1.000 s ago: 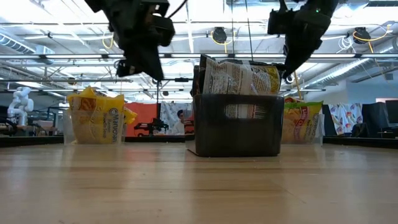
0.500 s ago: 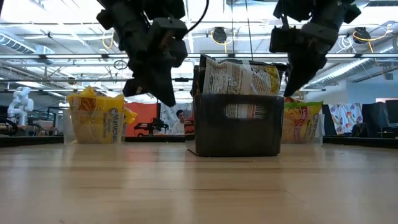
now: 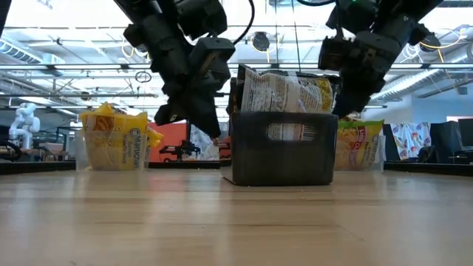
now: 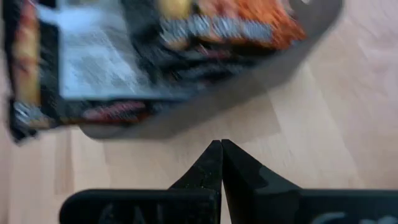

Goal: Sort Maruchan noodles
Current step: Adjust the black bin

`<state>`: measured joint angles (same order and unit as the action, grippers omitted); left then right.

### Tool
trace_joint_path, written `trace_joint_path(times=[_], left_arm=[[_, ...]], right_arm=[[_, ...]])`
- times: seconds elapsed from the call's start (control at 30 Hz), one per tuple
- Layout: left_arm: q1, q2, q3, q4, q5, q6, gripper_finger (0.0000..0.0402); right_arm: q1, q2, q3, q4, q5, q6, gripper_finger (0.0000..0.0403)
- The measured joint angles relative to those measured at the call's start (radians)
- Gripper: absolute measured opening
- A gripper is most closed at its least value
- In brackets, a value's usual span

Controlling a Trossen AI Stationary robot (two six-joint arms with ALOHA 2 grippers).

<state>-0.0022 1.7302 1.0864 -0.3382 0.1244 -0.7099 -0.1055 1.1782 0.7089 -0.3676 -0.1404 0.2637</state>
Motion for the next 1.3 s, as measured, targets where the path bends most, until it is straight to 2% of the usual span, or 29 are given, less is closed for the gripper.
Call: trace_joint_path(times=[0.23,0.4,0.7,1.1,1.3], left_arm=[[0.032,-0.002,0.001,0.004,-0.004,-0.006,0.001],[0.037,-0.002,0.001,-0.002,-0.005,-0.006,0.001],[0.036,-0.002,0.001,-0.006,-0.004,-0.006,0.001],[0.039,-0.002,0.001,-0.01,-0.003,0.003,0.001],[0.042,-0.034,0.001,-0.037,-0.018,0.008,0.001]], right_arm=[[-0.002,0.064,-0.05,0.179,-0.051,0.013,0.0],[-0.002,0.158,-0.054,0.255,-0.104,0.017,0.0],[-0.002,0.297,-0.054,0.494,-0.208,0.039,0.0],[-0.004,0.306,-0.054,0.528,-0.231,0.038,0.0],[-0.004,0.257,-0.053,0.512,-0.23,0.032,0.0]])
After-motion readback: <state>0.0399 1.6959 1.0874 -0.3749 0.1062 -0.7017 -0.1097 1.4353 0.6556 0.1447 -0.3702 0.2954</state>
